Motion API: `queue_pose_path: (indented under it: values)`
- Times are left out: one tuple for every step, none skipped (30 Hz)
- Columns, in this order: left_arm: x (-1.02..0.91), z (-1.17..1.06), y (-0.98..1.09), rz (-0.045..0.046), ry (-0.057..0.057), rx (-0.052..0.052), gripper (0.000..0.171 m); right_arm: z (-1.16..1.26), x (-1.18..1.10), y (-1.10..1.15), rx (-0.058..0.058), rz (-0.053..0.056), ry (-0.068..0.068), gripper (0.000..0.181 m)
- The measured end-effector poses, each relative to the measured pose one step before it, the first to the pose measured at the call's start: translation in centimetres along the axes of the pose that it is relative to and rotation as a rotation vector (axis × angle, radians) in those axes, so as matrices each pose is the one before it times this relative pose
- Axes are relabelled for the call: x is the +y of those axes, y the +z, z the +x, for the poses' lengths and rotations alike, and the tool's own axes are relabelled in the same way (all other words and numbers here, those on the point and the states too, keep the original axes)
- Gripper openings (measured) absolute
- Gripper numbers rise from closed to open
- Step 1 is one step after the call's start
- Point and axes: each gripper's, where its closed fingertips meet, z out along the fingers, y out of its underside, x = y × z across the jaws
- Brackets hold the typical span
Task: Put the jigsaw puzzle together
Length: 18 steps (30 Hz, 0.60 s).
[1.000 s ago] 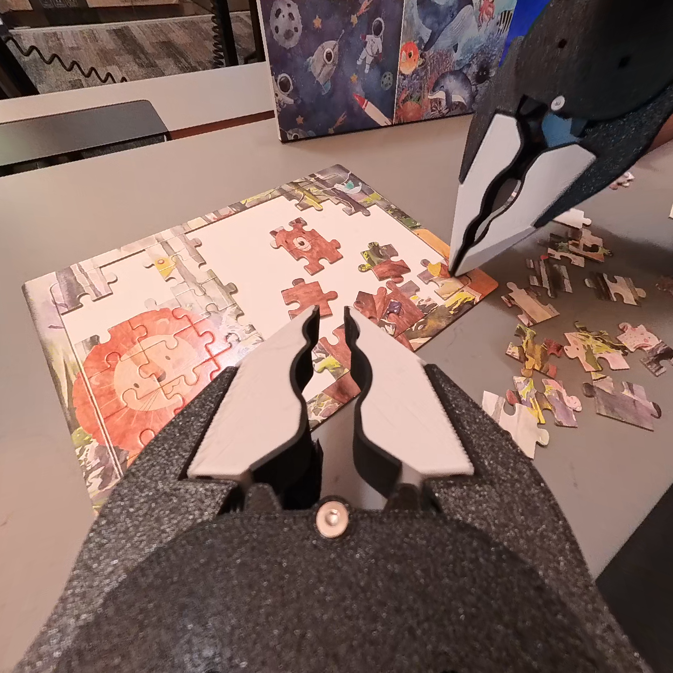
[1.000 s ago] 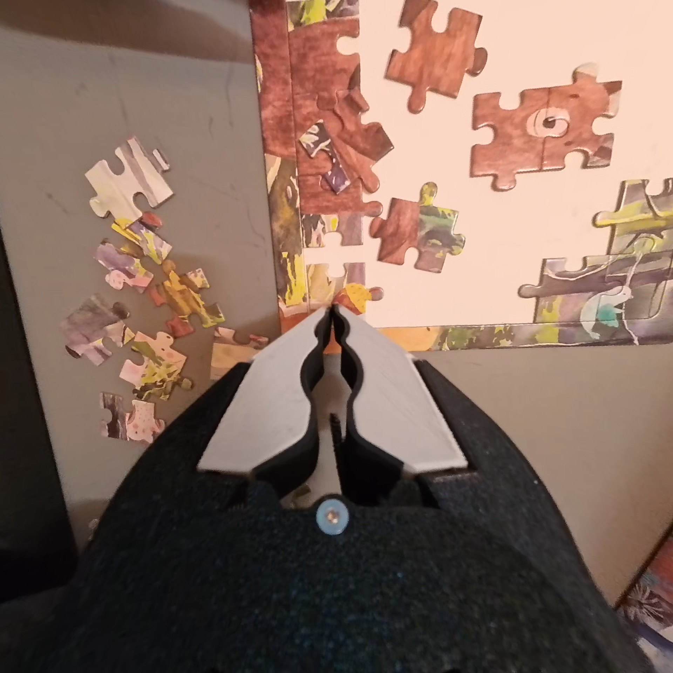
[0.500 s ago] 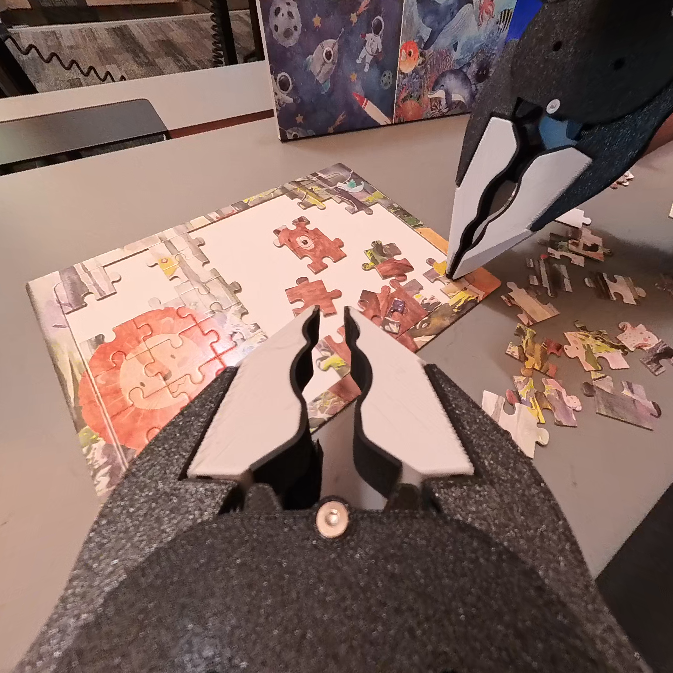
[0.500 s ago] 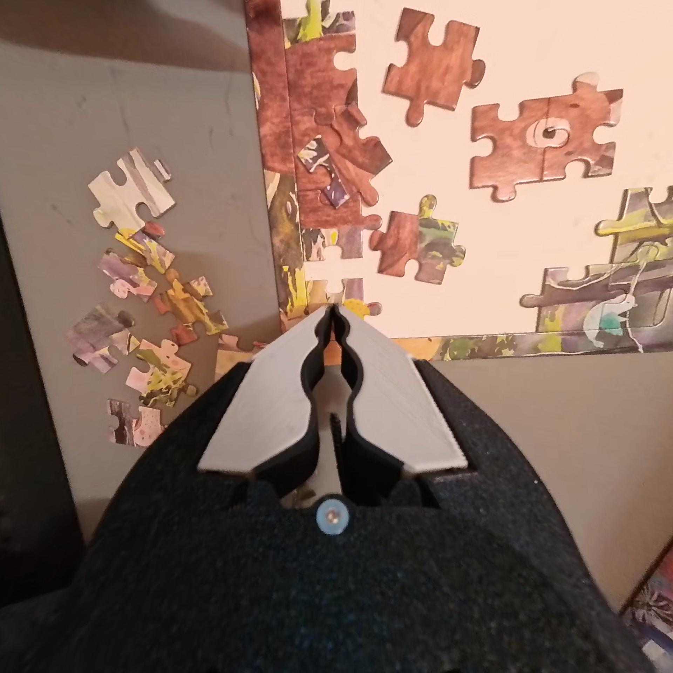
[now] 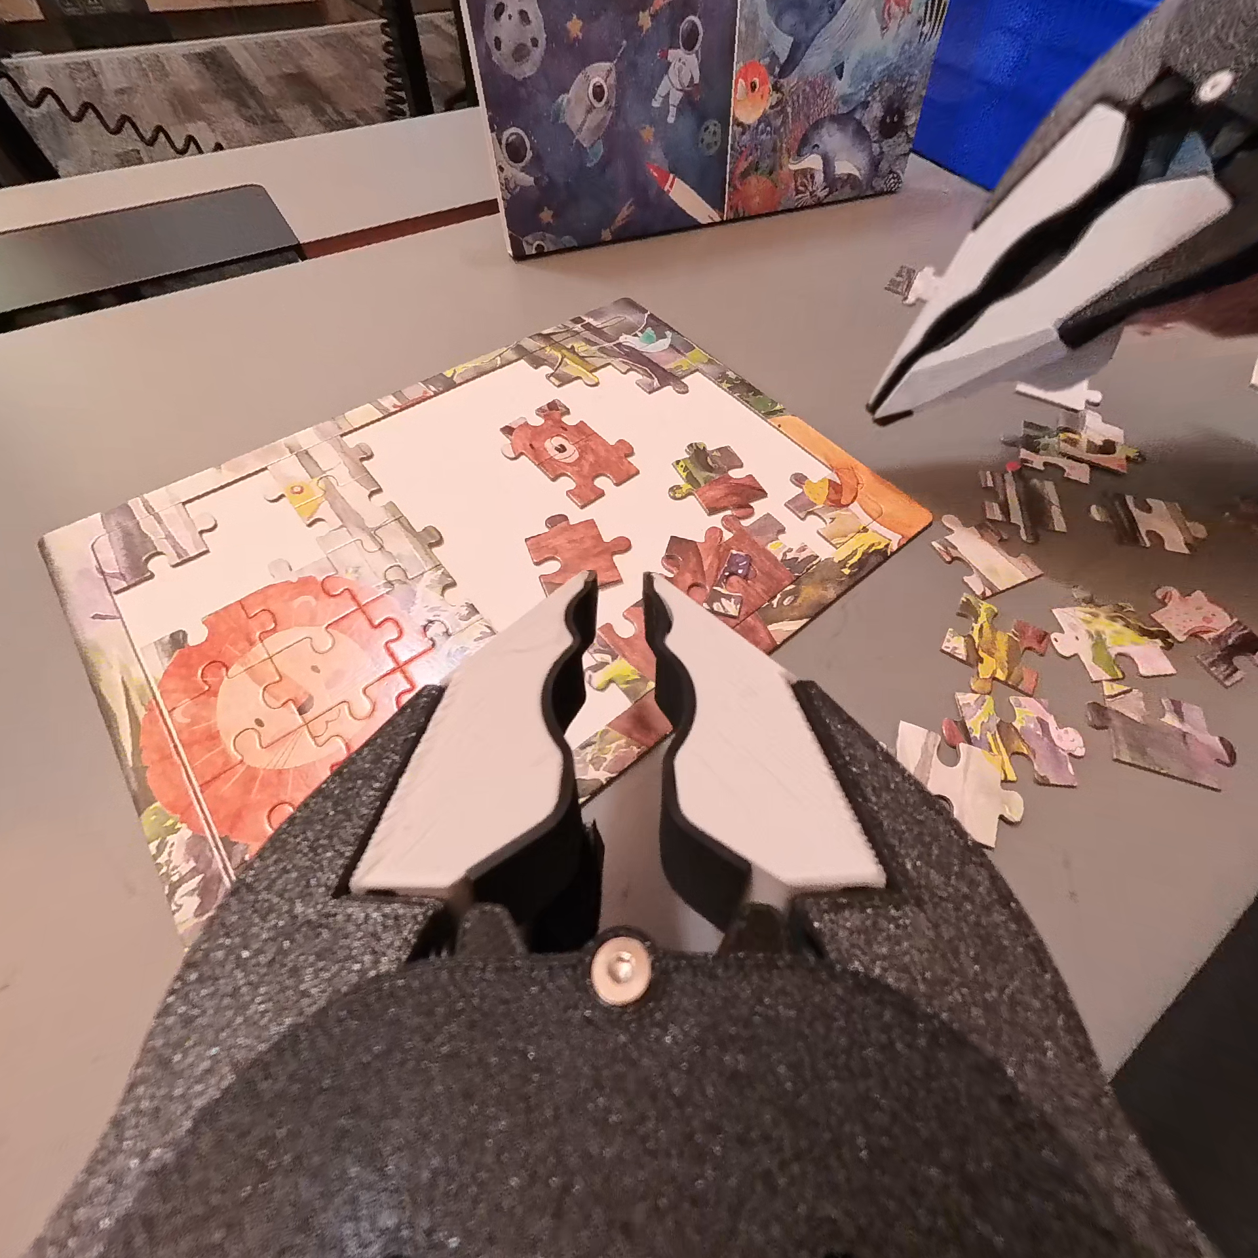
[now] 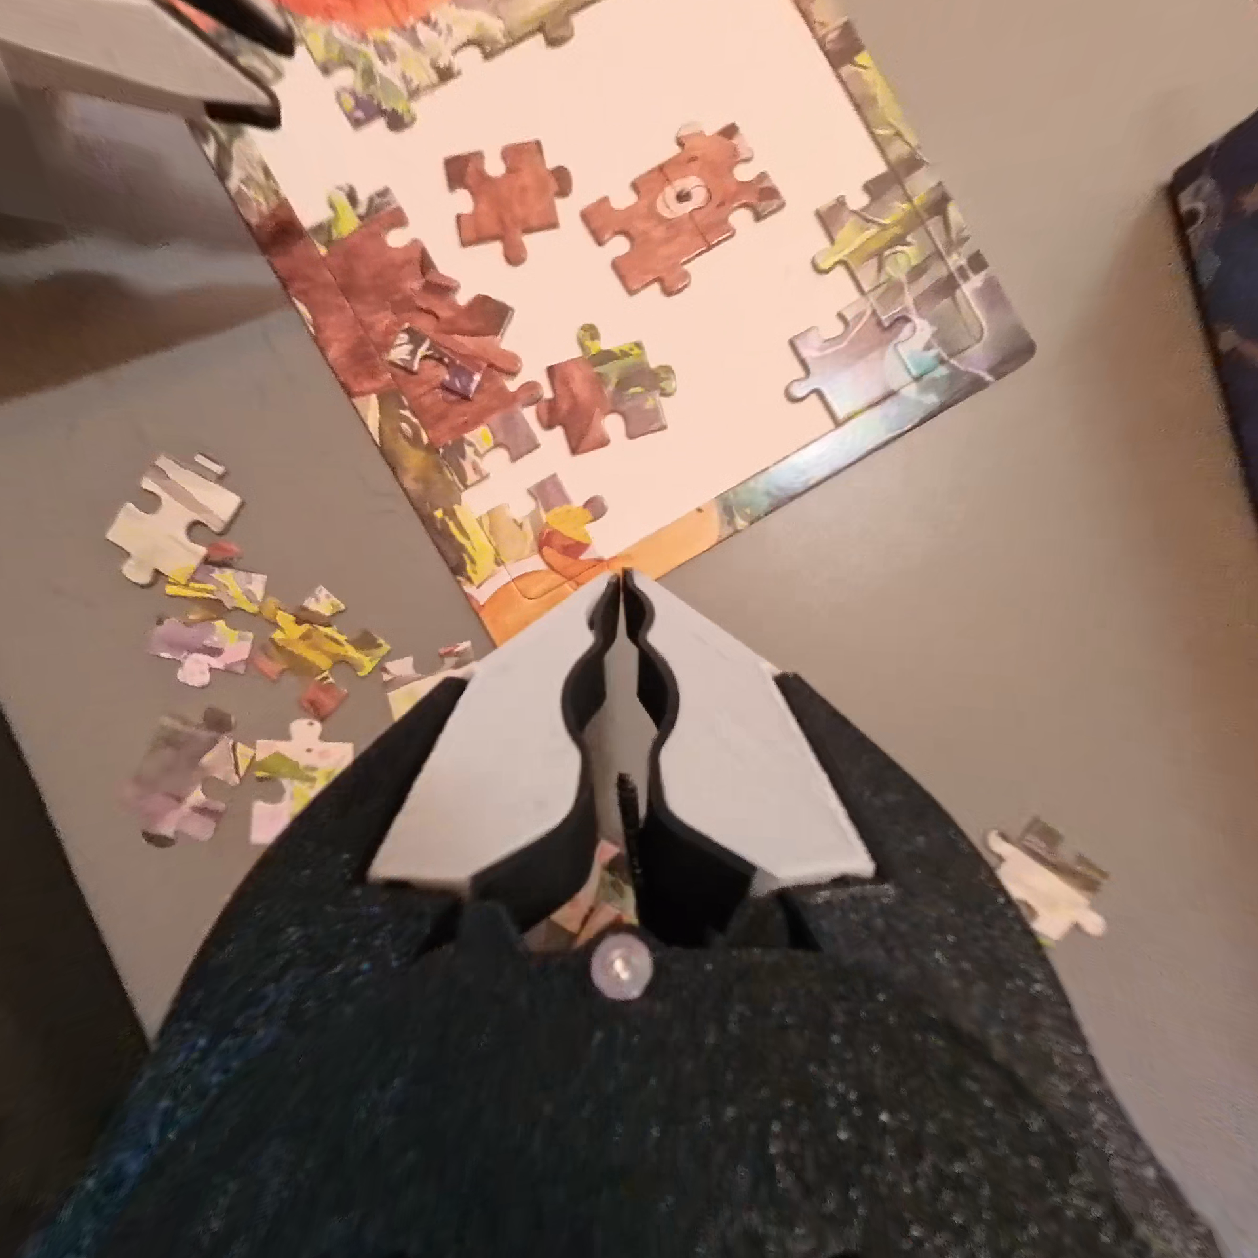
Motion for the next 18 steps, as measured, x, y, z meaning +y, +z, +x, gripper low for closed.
queue_pose_path:
  values:
    - [0.024,0.022,0.002,-0.00108,0.0037,-0.0006,0.012,-0.334,0.121,0.111,-0.016,0.0578,0.0335,0.0]
    - [0.049,0.003,0.024,-0.00251,0.0023,-0.0005,0.012,-0.579,-0.073,-0.014,-0.0338,0.0553,0.0335,0.0]
    - [0.057,-0.011,0.028,-0.00362,0.0008,-0.0003,0.012,-0.628,-0.288,-0.047,-0.0377,0.0398,0.0248,0.0]
    - [0.059,-0.008,0.029,-0.00397,0.0006,0.0005,0.012,-0.591,-0.493,0.067,-0.0292,0.0364,0.0094,0.0]
    - [0.037,0.06,0.009,-0.00282,0.0031,0.0033,0.009,-0.391,-0.521,0.301,-0.0089,0.0298,-0.0059,0.0]
    - [0.045,0.122,-0.017,-0.00318,0.0074,0.0067,0.003,-0.061,-0.145,0.482,0.0202,-0.0052,-0.0184,0.0]
    - [0.165,0.142,-0.046,-0.01225,0.0133,0.0061,0.0,-0.17,0.16,0.49,0.0206,-0.0344,-0.027,0.0]
    - [0.498,-0.108,-0.117,-0.037,0.0253,-0.0087,0.0,-0.389,-0.023,0.405,0.0105,-0.0231,-0.0295,0.0]
    - [0.841,-0.834,-0.314,-0.06117,0.0528,-0.0485,0.0,-0.331,-0.224,0.314,0.0121,-0.0011,-0.0253,0.0]
    - [0.785,-1.936,-0.681,-0.05172,0.0751,-0.106,0.0,-0.262,-0.123,0.245,0.0084,-0.0025,-0.0176,0.0]
    - [0.67,-2.53,-0.9,-0.02551,0.068,-0.1231,0.0,-0.218,0.033,0.135,0.0005,-0.0077,-0.0091,0.0]
    - [0.891,-2.42,-0.814,-0.01882,0.03,-0.0897,0.0,-0.12,0.098,0.083,-0.0023,-0.0068,-0.0033,0.0]
    - [1.267,-2.009,-0.519,-0.03295,-0.0193,-0.0435,0.0,0.115,0.062,0.037,0.0062,-0.0021,0.0008,0.0]
    - [1.347,-1.519,-0.268,-0.03795,-0.0538,-0.0055,0.0,0.215,0.05,0.006,0.0094,-0.0013,0.0066,0.0]
    - [0.997,-1.032,-0.112,-0.02123,-0.0679,0.0197,0.0,0.152,0.09,0.028,0.0032,-0.0065,0.0078,0.0]
    - [0.677,-0.535,0.026,-0.00945,-0.0683,0.0365,0.0,0.143,0.059,0.065,0.0041,-0.0036,0.0059,0.0]
    - [0.666,-0.12,0.131,-0.01997,-0.0562,0.0436,0.0,0.207,0.074,0.137,0.0087,-0.0047,0.0075,0.0]
    - [0.636,0.037,0.194,-0.02636,-0.0319,0.0314,0.0,0.032,0.191,0.197,-0.0016,-0.0132,0.0055,0.0]
